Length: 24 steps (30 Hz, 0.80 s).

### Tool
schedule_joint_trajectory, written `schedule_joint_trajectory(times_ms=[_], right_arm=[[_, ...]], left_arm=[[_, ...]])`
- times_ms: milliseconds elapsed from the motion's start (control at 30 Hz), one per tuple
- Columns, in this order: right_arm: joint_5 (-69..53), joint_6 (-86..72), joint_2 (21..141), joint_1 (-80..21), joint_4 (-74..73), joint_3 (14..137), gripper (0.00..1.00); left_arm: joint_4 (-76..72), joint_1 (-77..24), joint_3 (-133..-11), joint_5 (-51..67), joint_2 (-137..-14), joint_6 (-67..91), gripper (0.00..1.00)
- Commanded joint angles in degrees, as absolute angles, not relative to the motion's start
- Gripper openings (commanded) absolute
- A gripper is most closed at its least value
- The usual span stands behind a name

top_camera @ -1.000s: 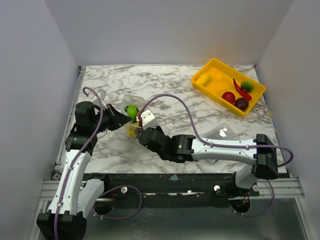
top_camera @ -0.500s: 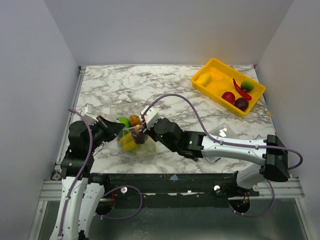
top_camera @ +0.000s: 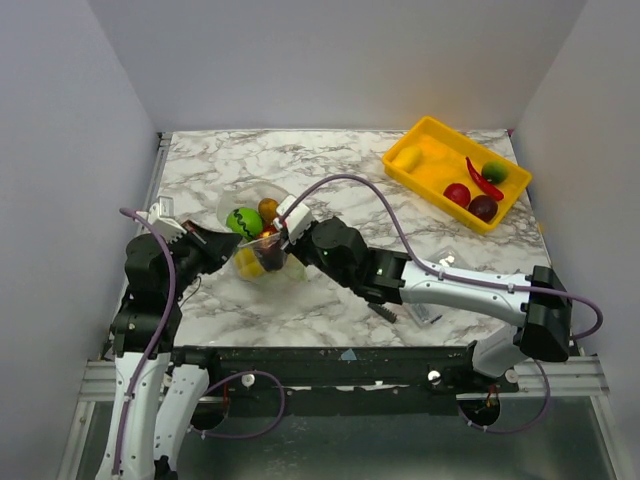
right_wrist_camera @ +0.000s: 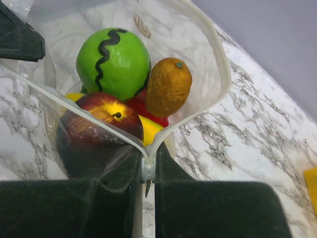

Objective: Place the food in the zip-top bag and seal the zipper
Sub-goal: Adjust the zipper food storage bag at the center of the board.

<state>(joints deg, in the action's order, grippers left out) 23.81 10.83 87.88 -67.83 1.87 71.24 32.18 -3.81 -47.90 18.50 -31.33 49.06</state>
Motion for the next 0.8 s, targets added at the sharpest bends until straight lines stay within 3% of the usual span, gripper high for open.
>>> schedule_joint_trajectory(times_ms=[0, 233, 400, 600, 767], right_arm=[[24.1, 13.4, 87.4, -66.6, 7.3, 65.5, 0.0], [19.4, 14.5, 83.6, -65.3, 12.5, 57.0, 0.0], [9.0, 17.6, 81.8, -63.2, 11.1, 57.4, 0.0], [-1.3, 18.1, 82.7, -60.6, 6.7, 61.9, 0.0], [-12.9, 18.4, 83.7, -55.6, 1.9, 65.4, 0.0]], left_arm=[[32.0, -3.3, -41.8, 17.0, -29.7, 47.8, 0.0], [34.1, -3.3, -37.6, 17.5, -26.2, 41.2, 0.01], [35.9, -3.3, -42.9, 18.1, -25.2, 32.0, 0.36], [27.5, -3.4, -46.9, 31.7, -25.0, 23.1, 0.78], [7.8, -4.4, -41.7, 41.9, -26.5, 18.4, 0.8]])
